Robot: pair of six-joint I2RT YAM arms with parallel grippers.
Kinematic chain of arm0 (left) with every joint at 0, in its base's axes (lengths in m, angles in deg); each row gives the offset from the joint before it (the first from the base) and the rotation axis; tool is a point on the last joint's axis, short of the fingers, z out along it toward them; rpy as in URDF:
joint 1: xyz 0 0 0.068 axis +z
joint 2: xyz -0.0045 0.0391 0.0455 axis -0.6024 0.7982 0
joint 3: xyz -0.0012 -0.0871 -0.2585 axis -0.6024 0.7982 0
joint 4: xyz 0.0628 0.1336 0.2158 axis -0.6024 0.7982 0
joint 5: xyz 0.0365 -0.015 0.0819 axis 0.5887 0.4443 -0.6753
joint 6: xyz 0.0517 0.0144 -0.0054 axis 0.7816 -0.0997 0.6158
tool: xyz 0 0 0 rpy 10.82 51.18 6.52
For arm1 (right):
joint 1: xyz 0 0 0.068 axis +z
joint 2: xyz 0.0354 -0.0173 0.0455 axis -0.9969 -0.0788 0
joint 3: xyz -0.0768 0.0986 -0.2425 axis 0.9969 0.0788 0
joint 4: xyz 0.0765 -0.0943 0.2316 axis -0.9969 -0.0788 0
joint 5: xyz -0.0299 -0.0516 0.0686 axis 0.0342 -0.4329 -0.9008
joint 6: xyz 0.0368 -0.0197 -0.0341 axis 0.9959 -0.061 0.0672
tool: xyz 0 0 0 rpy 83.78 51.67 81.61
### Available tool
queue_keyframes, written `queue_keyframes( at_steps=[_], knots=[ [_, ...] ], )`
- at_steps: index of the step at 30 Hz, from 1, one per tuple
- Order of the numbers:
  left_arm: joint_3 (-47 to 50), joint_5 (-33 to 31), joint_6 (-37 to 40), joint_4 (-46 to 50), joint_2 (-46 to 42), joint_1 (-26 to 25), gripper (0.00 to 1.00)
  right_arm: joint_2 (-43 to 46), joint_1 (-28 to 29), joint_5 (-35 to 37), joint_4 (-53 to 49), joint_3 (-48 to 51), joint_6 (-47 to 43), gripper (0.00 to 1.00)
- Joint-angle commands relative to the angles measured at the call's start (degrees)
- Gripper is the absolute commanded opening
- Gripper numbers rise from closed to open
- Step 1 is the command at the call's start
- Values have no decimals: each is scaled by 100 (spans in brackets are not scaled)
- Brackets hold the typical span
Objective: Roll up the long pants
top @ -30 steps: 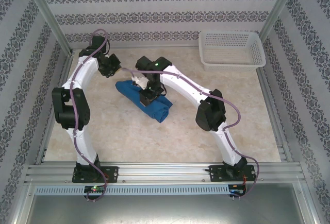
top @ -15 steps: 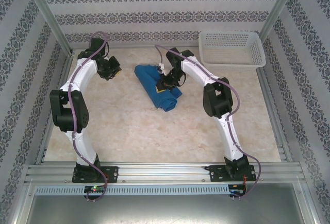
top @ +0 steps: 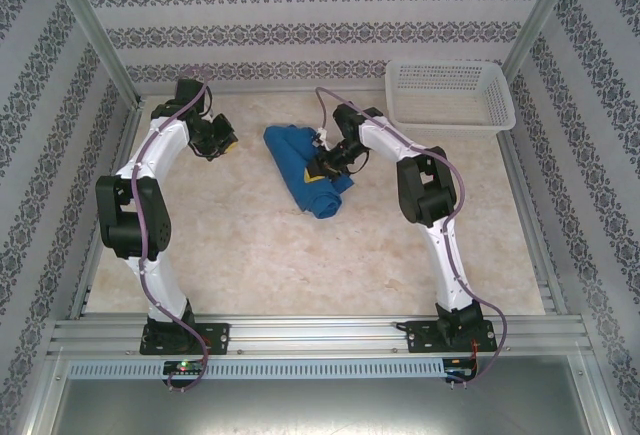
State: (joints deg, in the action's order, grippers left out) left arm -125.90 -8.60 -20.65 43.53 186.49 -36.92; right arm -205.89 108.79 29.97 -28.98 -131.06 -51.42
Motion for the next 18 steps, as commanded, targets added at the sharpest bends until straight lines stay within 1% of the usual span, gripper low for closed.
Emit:
queue_keyframes(
  at_steps=[1,5,8,10,12,16,18],
  knots=[
    [-60,216,-13,-155,-163,-12,0,329,390,-25,-16,-81,432,0],
    [-139,215,1,-91,-192,-64,0,483,625,-460,347,-410,904,0],
    [-162,199,26,-49,-233,-70,0,407,642,-437,200,-768,938,0],
    [-175,176,51,-17,-264,-70,0,341,530,-413,92,-797,938,0],
    [-191,167,78,6,-282,-74,0,393,412,-330,140,-595,902,0],
    [-179,140,124,49,-281,-73,0,768,123,-438,885,313,1206,0],
    [-178,163,127,26,-269,-70,0,937,-18,-420,1116,585,1303,0]
  ],
)
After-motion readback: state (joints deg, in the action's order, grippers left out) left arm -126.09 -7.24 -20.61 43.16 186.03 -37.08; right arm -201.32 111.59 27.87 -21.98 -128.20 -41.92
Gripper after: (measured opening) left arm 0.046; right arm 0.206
